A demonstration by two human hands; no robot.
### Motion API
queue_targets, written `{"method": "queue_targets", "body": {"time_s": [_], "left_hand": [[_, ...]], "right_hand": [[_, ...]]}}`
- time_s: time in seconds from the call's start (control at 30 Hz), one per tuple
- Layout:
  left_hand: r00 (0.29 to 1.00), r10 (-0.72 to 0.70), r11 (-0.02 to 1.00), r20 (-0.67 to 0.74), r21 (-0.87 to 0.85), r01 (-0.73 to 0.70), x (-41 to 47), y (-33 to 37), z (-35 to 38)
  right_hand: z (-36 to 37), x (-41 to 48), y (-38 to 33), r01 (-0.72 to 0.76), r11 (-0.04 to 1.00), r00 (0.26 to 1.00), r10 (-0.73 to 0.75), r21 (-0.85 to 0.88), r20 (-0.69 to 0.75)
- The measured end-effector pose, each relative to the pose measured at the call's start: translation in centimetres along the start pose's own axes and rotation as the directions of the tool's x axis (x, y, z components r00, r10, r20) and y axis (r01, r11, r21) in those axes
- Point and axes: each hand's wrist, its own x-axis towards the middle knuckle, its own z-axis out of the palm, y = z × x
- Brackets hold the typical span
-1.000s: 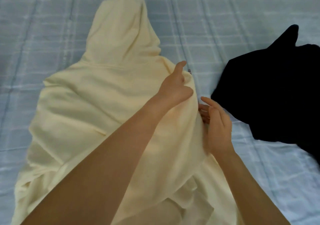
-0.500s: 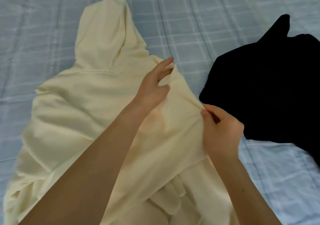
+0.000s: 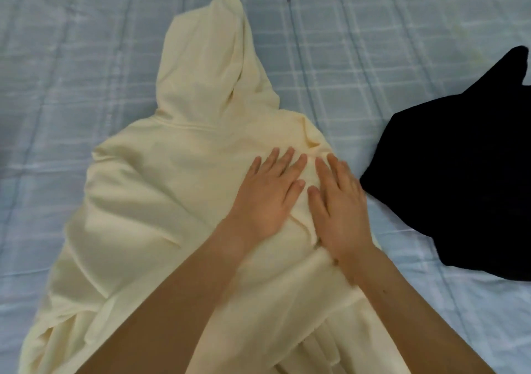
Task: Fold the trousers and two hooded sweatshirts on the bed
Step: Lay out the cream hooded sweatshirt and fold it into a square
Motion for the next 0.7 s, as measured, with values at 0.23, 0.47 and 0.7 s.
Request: {"method": "queue_targets", "body": {"time_s": [0.23, 0.47, 0.7], "left_hand": [[0.777, -0.259, 0.965, -0.574, -0.193, 0.179, 2.9, -13.3, -10.7], [0.87, -0.468, 0.682, -0.152, -0.688, 0.247, 8.9, -19.8, -12.4], [0.846, -0.49, 0.595, -0.209, -0.789, 0.149, 7.8, -19.5, -12.3]], "right_hand": [[-2.2, 13.0, -6.3, 0.179, 0.959, 0.983, -0.167, 0.221, -0.069], [2.1, 26.0, -10.7, -0.035, 0.876, 0.979, -0.066, 0.48, 0.192], [0.9, 24.0, -10.9, 0.011, 0.752, 0.979, -0.143, 0.66, 0.147]]}}
